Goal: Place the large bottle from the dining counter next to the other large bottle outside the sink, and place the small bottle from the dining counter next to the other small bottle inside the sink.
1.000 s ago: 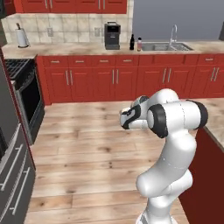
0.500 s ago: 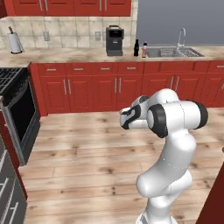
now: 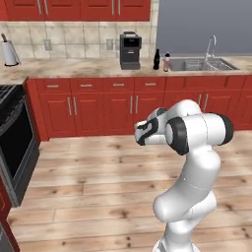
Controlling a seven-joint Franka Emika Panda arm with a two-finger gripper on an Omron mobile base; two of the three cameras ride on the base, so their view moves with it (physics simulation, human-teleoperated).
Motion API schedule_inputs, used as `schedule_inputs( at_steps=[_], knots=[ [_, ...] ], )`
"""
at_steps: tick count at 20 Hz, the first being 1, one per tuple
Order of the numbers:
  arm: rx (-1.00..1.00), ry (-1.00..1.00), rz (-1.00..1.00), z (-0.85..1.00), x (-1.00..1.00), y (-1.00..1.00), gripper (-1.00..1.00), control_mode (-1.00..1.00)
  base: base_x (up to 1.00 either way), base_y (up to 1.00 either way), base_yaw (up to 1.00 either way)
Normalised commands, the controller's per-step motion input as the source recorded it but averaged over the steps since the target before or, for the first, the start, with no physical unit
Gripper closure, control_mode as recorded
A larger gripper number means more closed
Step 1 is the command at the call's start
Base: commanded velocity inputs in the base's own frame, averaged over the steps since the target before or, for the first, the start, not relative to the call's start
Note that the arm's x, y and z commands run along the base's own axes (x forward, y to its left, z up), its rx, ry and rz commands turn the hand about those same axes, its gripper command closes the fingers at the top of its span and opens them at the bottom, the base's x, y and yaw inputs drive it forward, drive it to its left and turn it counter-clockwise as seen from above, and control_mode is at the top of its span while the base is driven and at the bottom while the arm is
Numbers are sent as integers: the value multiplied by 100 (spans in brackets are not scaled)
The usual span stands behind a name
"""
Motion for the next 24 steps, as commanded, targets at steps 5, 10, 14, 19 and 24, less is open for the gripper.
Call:
schedule_inputs(
  at_steps=[5,10,14,19,24],
  knots=[
    [0,0,0,0,0,0,100,100,54,-58,2],
    [0,0,0,0,0,0,100,100,65,-62,1],
    [0,0,0,0,0,0,100,100,78,-59,1],
    [0,0,0,0,0,0,100,100,87,-57,1],
    [0,0,0,0,0,0,100,100,88,-54,1]
  ],
)
